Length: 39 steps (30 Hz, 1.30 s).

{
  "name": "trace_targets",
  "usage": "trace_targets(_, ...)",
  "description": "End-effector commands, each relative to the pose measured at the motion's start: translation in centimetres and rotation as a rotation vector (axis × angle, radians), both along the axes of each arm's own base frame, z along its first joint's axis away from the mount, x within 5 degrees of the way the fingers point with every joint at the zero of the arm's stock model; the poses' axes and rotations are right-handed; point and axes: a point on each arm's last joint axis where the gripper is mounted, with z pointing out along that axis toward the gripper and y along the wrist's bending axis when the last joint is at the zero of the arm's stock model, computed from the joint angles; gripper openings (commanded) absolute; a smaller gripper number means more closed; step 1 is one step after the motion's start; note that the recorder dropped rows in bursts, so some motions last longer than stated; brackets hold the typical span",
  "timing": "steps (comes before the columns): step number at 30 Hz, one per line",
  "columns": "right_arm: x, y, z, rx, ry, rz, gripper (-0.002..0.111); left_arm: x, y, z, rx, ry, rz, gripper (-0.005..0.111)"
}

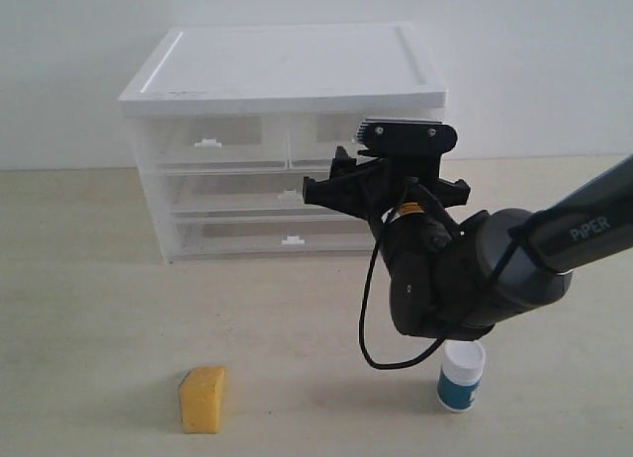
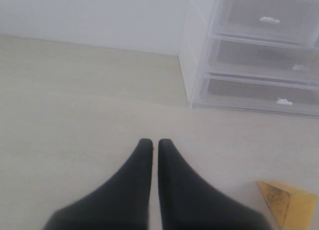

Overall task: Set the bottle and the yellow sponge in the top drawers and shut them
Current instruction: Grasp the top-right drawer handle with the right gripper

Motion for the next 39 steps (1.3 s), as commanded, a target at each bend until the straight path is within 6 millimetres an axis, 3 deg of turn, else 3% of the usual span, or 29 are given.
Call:
trace_targets(1, 0.1, -0.2, 0.8, -0.005, -0.043, 0.010, 0.062, 0.0, 0.0, 0.0, -0.016, -0.010, 0.004, 0.004)
trace_targets(17, 0.6, -0.9, 1.3, 0.006, -0.090, -0.022, 0.062, 0.0, 0.0, 0.0, -0.016, -0.010, 0.004, 0.004)
trace_targets(22, 1.3, -0.1, 1.5, 0.008, -0.060, 0.001, 0.062, 0.0, 0.0, 0.0, -0.016, -0.010, 0.004, 0.004)
trace_targets(31, 1.9, 0.3, -0.3, -0.010, -0.061, -0.009, 0.061, 0.0, 0.0, 0.0, -0.016, -0.010, 0.004, 0.004)
trace_targets(34, 1.9, 0.3, -0.2, -0.009, -0.072, -0.013, 0.042, 0.0, 0.0, 0.0, -0.016, -0.010, 0.004, 0.004)
trace_targets(37, 1.9, 0.4, -0.2, -0.011, -0.073, 0.000, 0.001, 0.0, 0.0, 0.0, -0.016, -0.010, 0.004, 0.004)
trace_targets(39, 1.9, 0.5, -0.4, -0.017, -0.059, 0.006, 0.000, 0.0, 0.0, 0.0, -0.016, -0.010, 0.004, 0.004)
